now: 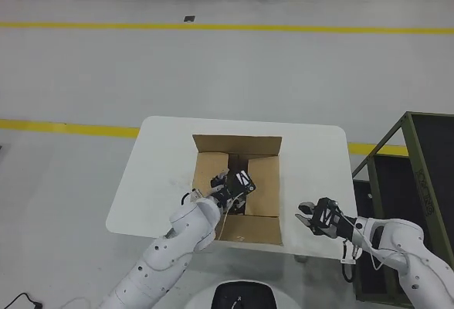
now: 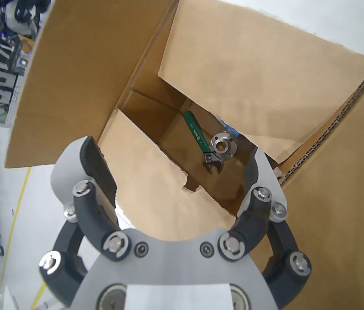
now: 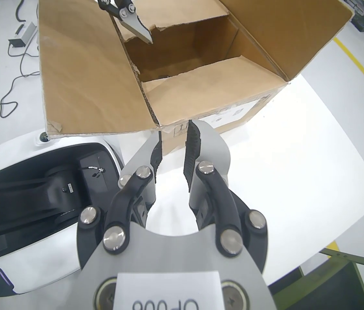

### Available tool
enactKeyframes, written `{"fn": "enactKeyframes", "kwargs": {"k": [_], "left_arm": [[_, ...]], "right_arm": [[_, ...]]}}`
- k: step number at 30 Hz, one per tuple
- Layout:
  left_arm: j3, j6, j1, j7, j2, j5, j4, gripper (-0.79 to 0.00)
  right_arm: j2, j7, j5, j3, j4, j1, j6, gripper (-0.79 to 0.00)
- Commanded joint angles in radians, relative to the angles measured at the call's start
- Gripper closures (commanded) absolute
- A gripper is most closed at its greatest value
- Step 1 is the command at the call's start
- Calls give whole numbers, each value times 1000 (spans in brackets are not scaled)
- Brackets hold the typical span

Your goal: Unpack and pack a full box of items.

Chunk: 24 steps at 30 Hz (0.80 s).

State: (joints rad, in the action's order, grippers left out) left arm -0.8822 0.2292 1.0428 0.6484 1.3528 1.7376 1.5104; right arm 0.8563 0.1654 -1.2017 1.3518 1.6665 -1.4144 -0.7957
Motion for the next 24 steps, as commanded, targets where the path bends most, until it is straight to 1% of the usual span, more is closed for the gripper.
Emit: {"fn": "enactKeyframes", "kwargs": {"k": [1, 3, 4, 6, 8, 9, 10, 13, 18, 24], "left_arm": [[30, -49, -19, 60, 14, 0, -17, -785], [48, -83, -35, 97, 26, -2, -34, -785], [56, -97, -43, 111, 32, -2, -43, -785], [73, -132, -59, 151, 40, 34, -64, -785], [84, -195, -65, 194, 50, 64, -86, -785], [87, -204, -68, 197, 55, 59, -97, -785], [88, -215, -73, 204, 59, 57, -111, -785], [93, -242, -81, 209, 69, 65, -142, -785], [103, -259, -91, 219, 81, 99, -178, -785], [111, -271, -94, 216, 99, 89, -217, -785]], "right_arm": [[0, -2, 4, 7, 0, -6, 3, -188], [-1, -3, 5, 12, 3, -11, 3, -188], [-1, -3, 5, 15, 5, -14, 3, -203], [-1, -3, 7, 18, 8, -17, 2, -194], [-1, -3, 8, 21, 10, -21, 3, -203], [-1, -4, 9, 20, 12, -23, 3, -206], [-1, -3, 9, 19, 14, -23, 4, -185], [0, -7, 9, 18, 15, -24, 5, -185], [1, -12, 11, 20, 15, -26, 3, -203], [2, -14, 12, 23, 18, -30, 4, -194]]}}
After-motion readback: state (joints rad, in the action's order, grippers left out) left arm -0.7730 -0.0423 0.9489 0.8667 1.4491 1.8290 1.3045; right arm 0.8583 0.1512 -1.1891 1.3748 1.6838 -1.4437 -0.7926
